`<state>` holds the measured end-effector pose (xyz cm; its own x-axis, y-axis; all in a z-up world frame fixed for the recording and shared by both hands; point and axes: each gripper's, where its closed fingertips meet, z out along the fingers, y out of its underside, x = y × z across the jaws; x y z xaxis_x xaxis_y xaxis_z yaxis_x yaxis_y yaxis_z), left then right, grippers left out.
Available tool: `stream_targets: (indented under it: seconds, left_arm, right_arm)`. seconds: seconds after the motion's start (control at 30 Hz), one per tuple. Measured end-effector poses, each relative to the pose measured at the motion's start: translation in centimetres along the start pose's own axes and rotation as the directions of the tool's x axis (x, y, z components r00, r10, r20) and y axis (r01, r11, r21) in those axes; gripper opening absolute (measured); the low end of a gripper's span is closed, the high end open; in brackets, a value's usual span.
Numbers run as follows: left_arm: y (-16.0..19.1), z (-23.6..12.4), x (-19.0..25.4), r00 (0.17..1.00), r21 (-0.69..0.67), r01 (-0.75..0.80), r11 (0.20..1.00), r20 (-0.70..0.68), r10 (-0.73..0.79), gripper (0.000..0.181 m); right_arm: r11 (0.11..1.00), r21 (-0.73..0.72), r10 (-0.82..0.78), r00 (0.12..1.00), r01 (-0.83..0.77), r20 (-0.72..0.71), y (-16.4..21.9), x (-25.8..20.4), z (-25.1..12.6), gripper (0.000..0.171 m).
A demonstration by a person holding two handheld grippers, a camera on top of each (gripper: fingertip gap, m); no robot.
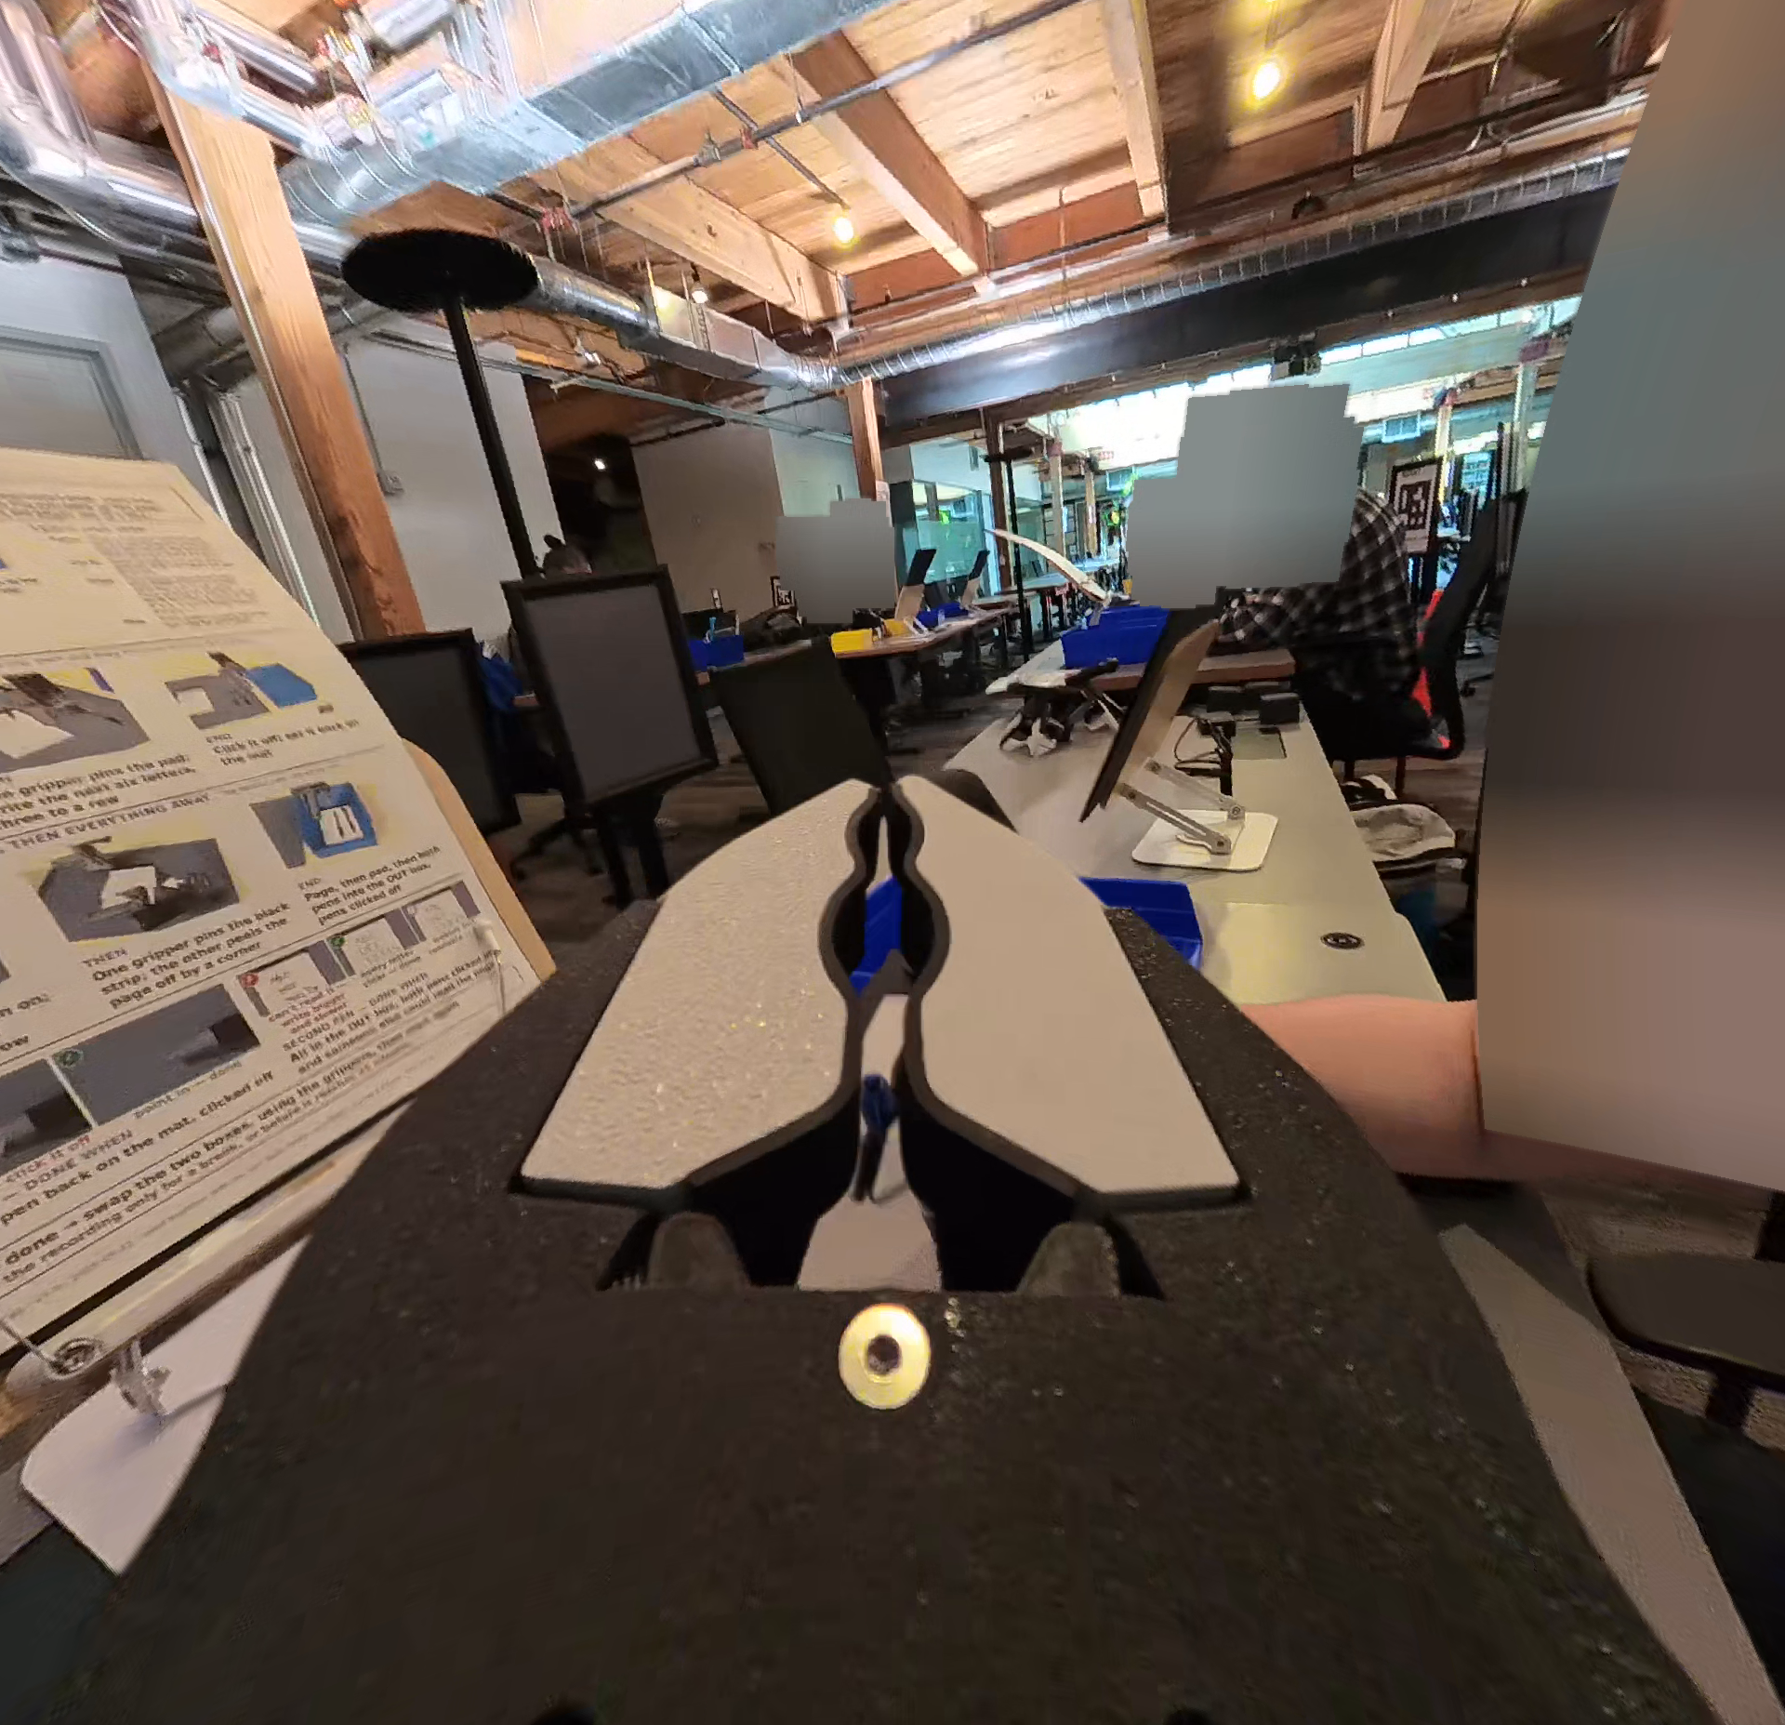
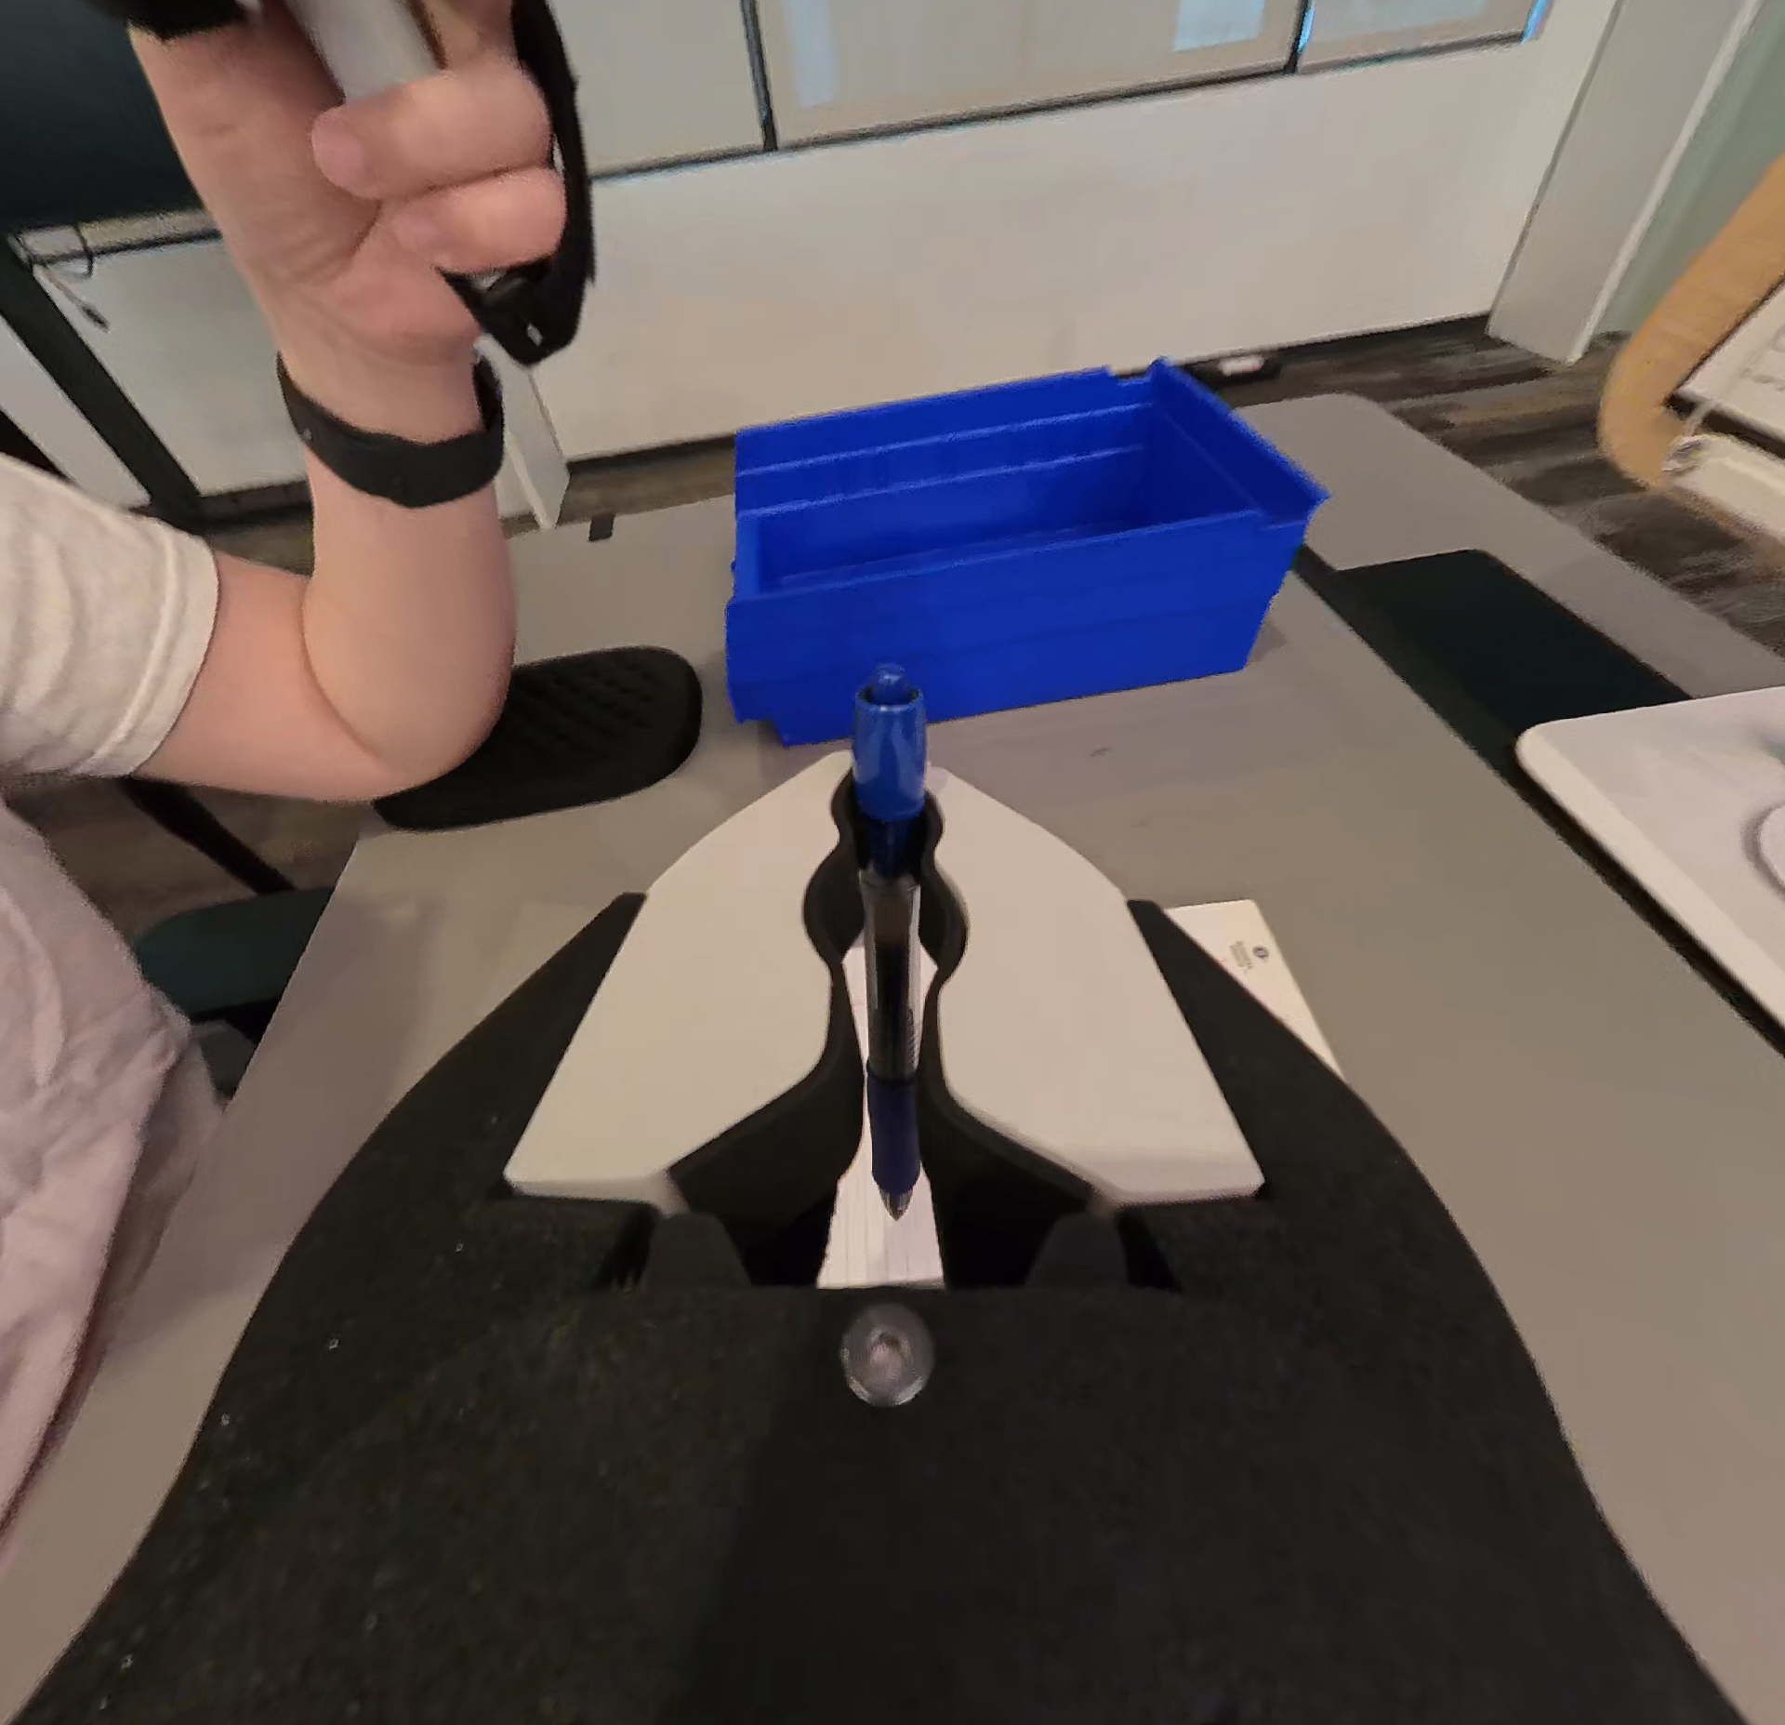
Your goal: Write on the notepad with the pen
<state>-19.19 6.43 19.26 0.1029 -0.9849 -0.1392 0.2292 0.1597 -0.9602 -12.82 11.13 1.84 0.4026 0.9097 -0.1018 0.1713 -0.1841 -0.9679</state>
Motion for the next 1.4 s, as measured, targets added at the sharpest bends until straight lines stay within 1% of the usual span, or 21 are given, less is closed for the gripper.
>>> stream_targets:
  seconds: [0.13,0.2,0.33,0.43,0.57,0.67,0.77,0.87,1.0,1.1,1.23,1.3,1.4]
  left_arm:
    - [2.2,0.2,0.1,0.997,-0.131,0.037,0.991,-0.058,-0.045,0.0]
    - [2.9,0.5,0.3,0.995,-0.158,0.033,0.987,-0.086,-0.047,0.0]
    - [5.1,1.5,0.8,0.99,-0.237,0.032,0.971,-0.127,-0.063,0.0]
    - [8.1,2.4,0.1,0.996,-0.323,0.013,0.946,-0.077,-0.04,0.0]
    - [14.3,1.9,-0.6,0.999,-0.453,-0.014,0.891,0.02,0.025,0.0]
    - [18.4,1.3,-0.7,0.996,-0.464,0.047,0.884,0.084,-0.009,0.0]
    - [21.0,1.2,-2.2,0.983,-0.432,0.128,0.893,0.173,-0.057,0.0]
    - [21.2,2.0,-3.8,0.965,-0.369,0.211,0.905,0.224,-0.134,0.0]
    - [20.7,2.7,-5.6,0.953,-0.319,0.223,0.921,0.271,-0.137,0.0]
    - [20.5,3.5,-6.5,0.949,-0.296,0.234,0.926,0.275,-0.152,0.0]
    - [18.7,4.5,-8.3,0.949,-0.262,0.215,0.941,0.283,-0.138,0.0]
    - [17.6,4.5,-9.3,0.943,-0.221,0.204,0.954,0.307,-0.13,0.0]
    - [16.7,3.9,-9.5,0.947,-0.196,0.218,0.956,0.28,-0.159,0.0]
  right_arm:
    - [0.989,0.149,0.015,0.999,-0.008,-0.051,-1.9,1.7,-2.3,0.006]
    - [0.977,0.213,0.01,0.996,0.01,-0.093,-2.8,2.5,-3.6,0.006]
    - [0.965,0.258,-0.012,0.988,0.052,-0.154,-3.9,3.2,-5.4,0.006]
    - [0.961,0.262,-0.035,0.982,0.084,-0.186,-4.5,3.3,-6.1,0.006]
    - [0.961,0.243,-0.078,0.972,0.133,-0.223,-5.0,3.2,-6.4,0.006]
    - [0.959,0.23,-0.108,0.965,0.165,-0.239,-5.2,3.0,-6.5,0.006]
    - [0.957,0.226,-0.122,0.958,0.182,-0.259,-5.1,3.1,-6.6,0.006]
    - [0.956,0.228,-0.117,0.955,0.183,-0.272,-5.0,3.5,-6.7,0.006]
    - [0.959,0.217,-0.114,0.952,0.18,-0.283,-4.8,3.9,-6.7,0.006]
    - [0.962,0.205,-0.118,0.952,0.18,-0.284,-5.0,4.1,-6.5,0.006]
    - [0.962,0.196,-0.127,0.948,0.189,-0.29,-6.1,4.3,-6.2,0.006]
    - [0.962,0.196,-0.125,0.947,0.188,-0.296,-6.9,4.7,-6.2,0.006]
    - [0.956,0.226,-0.118,0.948,0.189,-0.294,-8.4,5.1,-6.3,0.006]
